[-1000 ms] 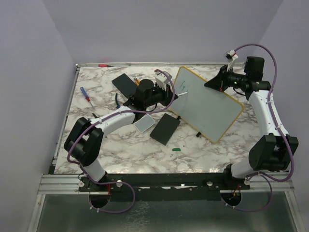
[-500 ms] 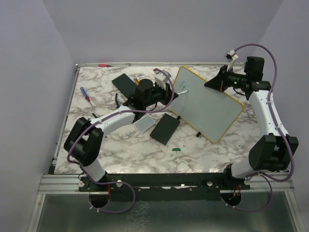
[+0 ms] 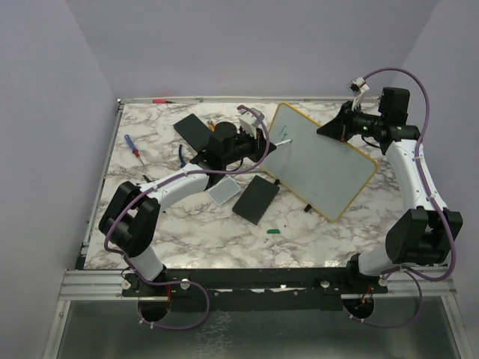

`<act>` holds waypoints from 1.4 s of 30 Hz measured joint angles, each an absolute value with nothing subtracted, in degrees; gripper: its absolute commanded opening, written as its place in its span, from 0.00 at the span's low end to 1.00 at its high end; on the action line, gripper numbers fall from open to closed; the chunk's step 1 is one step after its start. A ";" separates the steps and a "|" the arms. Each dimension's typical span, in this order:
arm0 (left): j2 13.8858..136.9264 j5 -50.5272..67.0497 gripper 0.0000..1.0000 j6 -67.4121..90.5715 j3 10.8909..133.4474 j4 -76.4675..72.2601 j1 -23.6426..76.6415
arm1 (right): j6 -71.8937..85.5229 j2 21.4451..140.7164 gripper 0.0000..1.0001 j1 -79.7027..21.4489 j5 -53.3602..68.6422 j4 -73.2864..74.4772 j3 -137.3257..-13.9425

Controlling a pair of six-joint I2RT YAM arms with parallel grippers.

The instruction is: Write a sentence on the whiteboard

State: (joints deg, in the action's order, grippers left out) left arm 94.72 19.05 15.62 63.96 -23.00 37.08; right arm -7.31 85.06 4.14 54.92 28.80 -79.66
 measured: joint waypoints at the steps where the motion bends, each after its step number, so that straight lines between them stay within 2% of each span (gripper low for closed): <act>1: 94.70 19.16 0.00 15.62 63.94 -23.03 37.08 | -7.31 85.06 0.01 4.14 54.92 28.80 -79.66; 14: 92.49 23.77 0.00 15.49 62.30 -25.69 36.99 | -7.31 85.06 0.01 4.14 54.96 28.82 -79.66; 42: 95.92 23.66 0.00 15.88 63.33 -25.63 37.95 | -7.31 85.06 0.01 4.14 54.96 28.82 -79.66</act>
State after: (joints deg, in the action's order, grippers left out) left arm 95.92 23.66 15.88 63.33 -25.63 37.95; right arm -7.31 85.06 4.14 54.96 28.82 -79.66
